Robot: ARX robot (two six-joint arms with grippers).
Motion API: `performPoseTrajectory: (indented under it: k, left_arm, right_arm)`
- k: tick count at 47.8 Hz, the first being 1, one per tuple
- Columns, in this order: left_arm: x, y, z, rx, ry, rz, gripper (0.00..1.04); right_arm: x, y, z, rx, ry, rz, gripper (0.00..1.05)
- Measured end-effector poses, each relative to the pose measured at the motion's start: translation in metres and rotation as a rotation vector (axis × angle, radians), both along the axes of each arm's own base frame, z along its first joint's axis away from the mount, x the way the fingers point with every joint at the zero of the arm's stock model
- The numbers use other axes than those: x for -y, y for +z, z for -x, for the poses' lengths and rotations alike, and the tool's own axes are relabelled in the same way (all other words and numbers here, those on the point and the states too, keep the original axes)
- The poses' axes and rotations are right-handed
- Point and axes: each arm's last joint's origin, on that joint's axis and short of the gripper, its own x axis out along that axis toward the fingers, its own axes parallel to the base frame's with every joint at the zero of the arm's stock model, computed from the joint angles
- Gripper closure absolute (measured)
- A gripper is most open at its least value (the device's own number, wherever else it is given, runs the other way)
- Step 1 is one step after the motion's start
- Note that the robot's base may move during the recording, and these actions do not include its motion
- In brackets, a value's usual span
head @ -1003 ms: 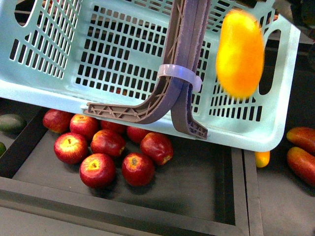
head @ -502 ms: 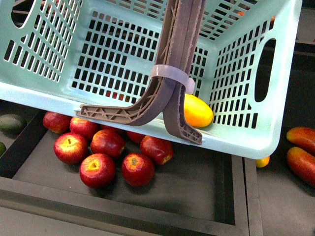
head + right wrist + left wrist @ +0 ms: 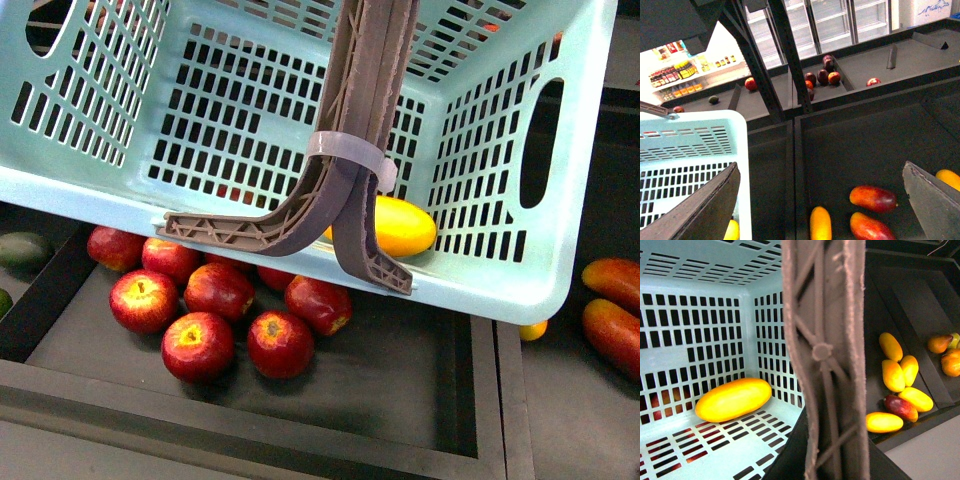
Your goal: Pick mango and avocado into basket
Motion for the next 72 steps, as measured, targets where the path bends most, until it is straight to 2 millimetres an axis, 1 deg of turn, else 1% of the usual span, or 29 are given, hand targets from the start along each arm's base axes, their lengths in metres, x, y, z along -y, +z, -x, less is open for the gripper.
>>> performPoseTrajectory:
  k: [5,7,8,10,11,16,18,19,28,45,49,59,61,65,66,68,69,72]
  left_arm:
    - [0.0,0.0,0.0,0.0,0.0,0.0,0.98]
    - [0.0,0.0,0.0,0.0,-0.001,0.0,0.98]
    - [0.0,0.0,0.0,-0.001,-0.001,0.001,0.98]
    - [0.0,0.0,0.0,-0.001,-0.001,0.001,0.98]
    - [0.0,0.0,0.0,0.0,-0.002,0.0,0.98]
    - [0.0,0.0,0.0,-0.002,-0.001,0.003,0.98]
    - [0.0,0.0,0.0,-0.002,-0.003,0.003,0.98]
    - [0.0,0.0,0.0,-0.002,-0.002,0.002,0.98]
    - [0.0,0.0,0.0,-0.001,-0.001,0.002,0.98]
    - [0.0,0.0,0.0,-0.002,0.0,0.002,0.98]
    - [0.0,0.0,0.0,-0.001,-0.001,0.002,0.98]
    - [0.0,0.0,0.0,-0.002,0.0,0.002,0.98]
    - [0.0,0.0,0.0,-0.002,0.0,0.002,0.98]
    - [0.0,0.0,0.0,-0.001,-0.001,0.002,0.98]
    - [0.0,0.0,0.0,-0.001,0.0,0.002,0.98]
    - [0.0,0.0,0.0,-0.002,0.0,0.002,0.98]
    - [0.0,0.0,0.0,-0.002,0.0,0.002,0.98]
    - [0.0,0.0,0.0,-0.002,0.0,0.002,0.98]
  right_arm:
    - [0.0,0.0,0.0,0.002,0.0,0.0,0.08]
    - [0.0,0.001,0.002,0.026,0.043,0.034,0.12]
    - [-0.001,-0.002,0.004,0.035,0.117,0.089,0.18]
    - [-0.002,-0.008,0.005,0.038,0.165,0.152,0.27]
    - [-0.003,-0.009,0.005,0.039,0.176,0.174,0.29]
    - [-0.009,-0.016,0.006,0.033,0.153,0.23,0.46]
    - [-0.013,-0.02,0.006,0.033,0.178,0.247,0.54]
    - [-0.014,-0.022,0.006,0.034,0.192,0.255,0.61]
    - [-0.014,-0.034,0.006,0.032,0.19,0.271,1.03]
    - [-0.014,-0.046,0.006,0.036,0.189,0.275,1.02]
    - [-0.014,-0.055,0.006,0.034,0.19,0.274,1.02]
    - [-0.014,-0.055,0.006,0.035,0.189,0.274,1.02]
    - [-0.014,-0.055,0.006,0.035,0.189,0.276,0.97]
    - [-0.014,-0.055,0.006,0.035,0.189,0.276,0.83]
    - [-0.014,-0.055,0.006,0.035,0.189,0.276,0.81]
    - [-0.014,-0.055,0.006,0.035,0.189,0.276,0.7]
    - [-0.014,-0.055,0.006,0.035,0.189,0.276,0.69]
    - [-0.014,-0.055,0.006,0.035,0.189,0.276,0.58]
